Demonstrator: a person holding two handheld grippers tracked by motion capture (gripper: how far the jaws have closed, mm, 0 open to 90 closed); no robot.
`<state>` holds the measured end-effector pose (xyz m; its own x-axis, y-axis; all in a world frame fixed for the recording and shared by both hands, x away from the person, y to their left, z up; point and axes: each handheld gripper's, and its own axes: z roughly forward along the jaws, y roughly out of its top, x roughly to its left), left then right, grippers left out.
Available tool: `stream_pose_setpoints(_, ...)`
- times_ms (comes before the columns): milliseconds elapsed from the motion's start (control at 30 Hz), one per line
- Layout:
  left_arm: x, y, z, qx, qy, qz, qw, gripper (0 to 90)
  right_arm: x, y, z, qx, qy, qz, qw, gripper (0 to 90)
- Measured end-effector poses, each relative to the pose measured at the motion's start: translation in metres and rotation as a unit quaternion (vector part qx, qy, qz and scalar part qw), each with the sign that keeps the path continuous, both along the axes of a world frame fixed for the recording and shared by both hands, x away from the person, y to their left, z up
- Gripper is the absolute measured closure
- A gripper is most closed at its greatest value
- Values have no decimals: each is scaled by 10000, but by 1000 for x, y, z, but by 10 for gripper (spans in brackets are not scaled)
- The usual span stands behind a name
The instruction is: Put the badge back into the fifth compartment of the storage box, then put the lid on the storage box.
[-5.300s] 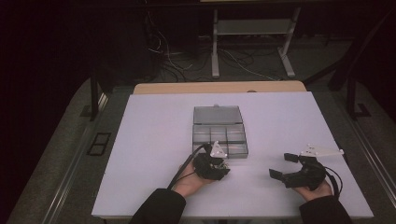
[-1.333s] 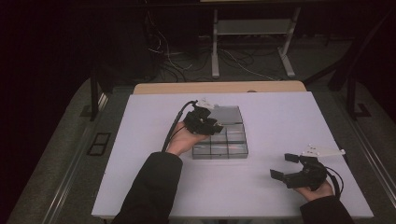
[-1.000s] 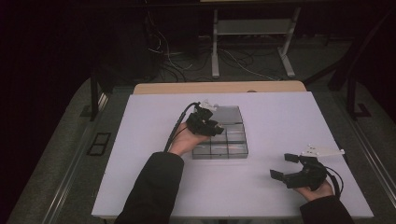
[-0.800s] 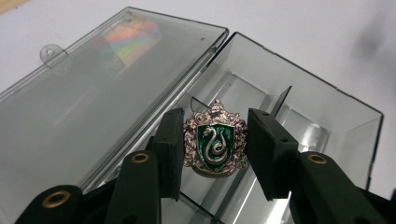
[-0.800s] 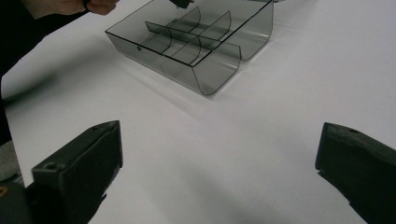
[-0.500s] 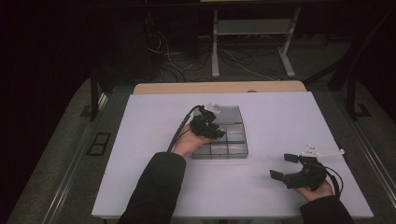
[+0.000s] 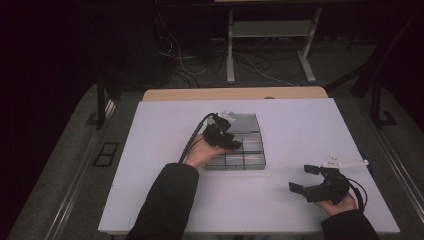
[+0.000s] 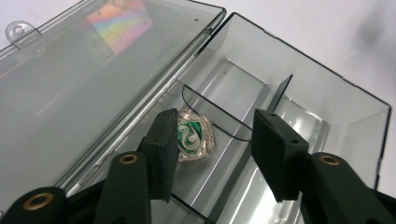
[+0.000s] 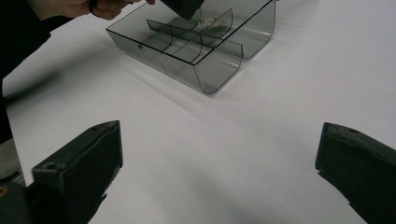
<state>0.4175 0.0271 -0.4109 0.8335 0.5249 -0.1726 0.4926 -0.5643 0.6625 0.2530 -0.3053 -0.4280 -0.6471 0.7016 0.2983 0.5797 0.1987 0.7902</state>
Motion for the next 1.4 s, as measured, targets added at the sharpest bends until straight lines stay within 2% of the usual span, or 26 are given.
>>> stream_pose_setpoints(133,0,5,4,-70,53,24,10000,438,0,0,0,7,-25,-10,10000,5)
stream_pose_setpoints(367,0,16,13,-412,125,133,9990,355,1,-1,0,-8,8,-4,10000,5)
stream_pose_setpoints(500,0,23,20,-597,89,202,9980,323,1,-1,0,15,4,-28,10000,5)
stream_pose_setpoints(633,1,32,25,-842,135,367,9957,263,0,-1,1,63,8,-41,10000,5)
stream_pose_setpoints(767,2,41,27,-965,211,443,9941,200,1,0,3,105,16,-69,9999,5)
stream_pose_setpoints(867,3,45,28,-1189,207,607,9908,131,2,2,5,56,15,-37,10000,5)
stream_pose_setpoints(1033,5,51,28,-1276,160,808,9884,2,3,6,8,-19,-47,-5,10000,5)
stream_pose_setpoints(1167,7,56,28,-1293,109,880,9876,0,7,9,13,-76,-39,43,10000,5)
stream_pose_setpoints(1400,12,64,27,-1382,91,1036,9849,0,17,13,23,-163,-121,92,9998,5)
